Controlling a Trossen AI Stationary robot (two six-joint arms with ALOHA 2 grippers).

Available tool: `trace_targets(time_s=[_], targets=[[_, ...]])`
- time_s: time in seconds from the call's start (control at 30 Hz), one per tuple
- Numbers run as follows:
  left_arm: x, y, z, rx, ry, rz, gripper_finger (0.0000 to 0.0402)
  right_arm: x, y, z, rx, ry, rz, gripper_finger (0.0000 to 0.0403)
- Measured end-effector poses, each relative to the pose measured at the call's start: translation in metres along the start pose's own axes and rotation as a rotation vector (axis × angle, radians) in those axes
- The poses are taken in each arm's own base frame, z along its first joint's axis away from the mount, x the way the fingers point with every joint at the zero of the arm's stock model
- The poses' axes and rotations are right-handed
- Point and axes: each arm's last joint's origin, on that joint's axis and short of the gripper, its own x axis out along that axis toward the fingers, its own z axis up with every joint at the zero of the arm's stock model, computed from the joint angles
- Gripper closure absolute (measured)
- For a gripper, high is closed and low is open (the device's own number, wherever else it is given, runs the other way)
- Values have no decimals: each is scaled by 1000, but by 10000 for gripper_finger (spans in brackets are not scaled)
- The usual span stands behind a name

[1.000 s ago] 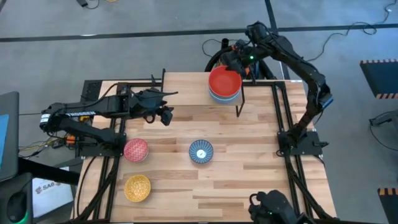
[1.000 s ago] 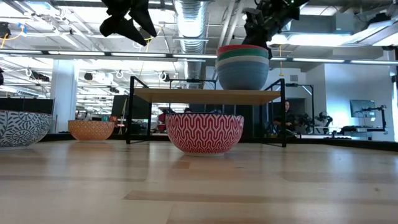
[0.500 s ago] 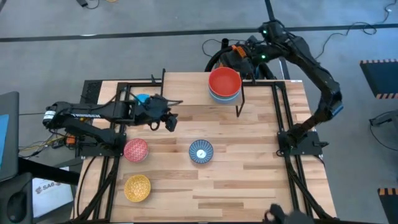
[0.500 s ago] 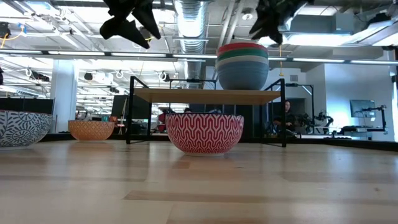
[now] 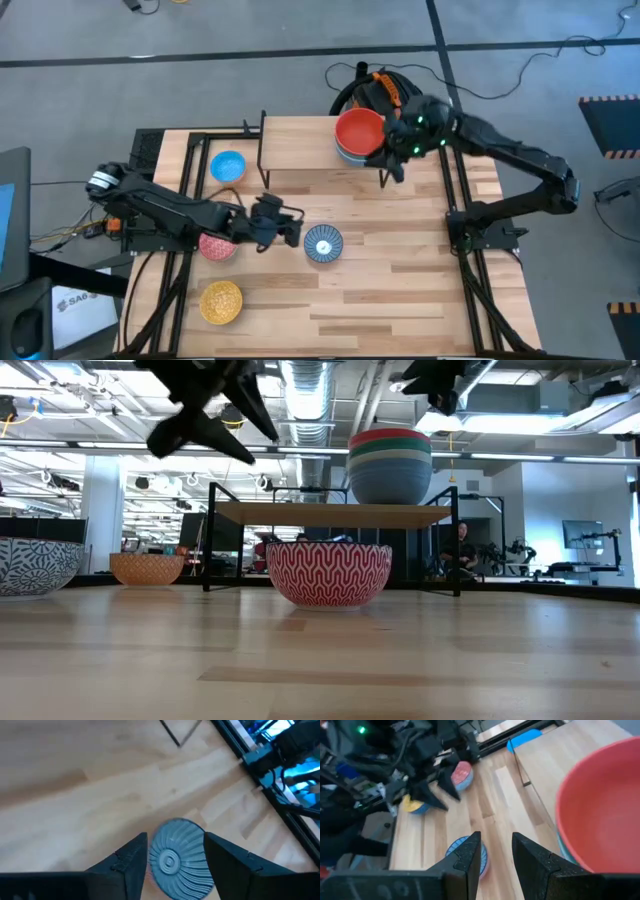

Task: Place and stack bowls onto a shelf
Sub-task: Put the patterned blue bowl on the shelf

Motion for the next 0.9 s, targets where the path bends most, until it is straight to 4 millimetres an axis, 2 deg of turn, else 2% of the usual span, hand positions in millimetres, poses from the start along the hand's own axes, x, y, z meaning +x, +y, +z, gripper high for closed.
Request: trace_targets(time_s=[0.17,0.3,0.43,0.6,0.77,0.9], targets=[[16,-14,-13,-100,48,-38,241,29,18,-13,-103,-25,-51,267],[15,-34,-12,-107,59,-73,242,54,30,-27,-165,-11,-153,267],[5,-46,-8,-28,57,-47,243,67,44,-41,-140,39,-131,267],[-3,-46,-8,48,16,23,243,79,58,-57,-125,68,-153,267],[-3,-42,-11,92,73,44,243,90,71,-57,-156,-7,-184,267],[-7,-44,-14,118,104,20,243,103,84,-53,-167,-72,-77,267]])
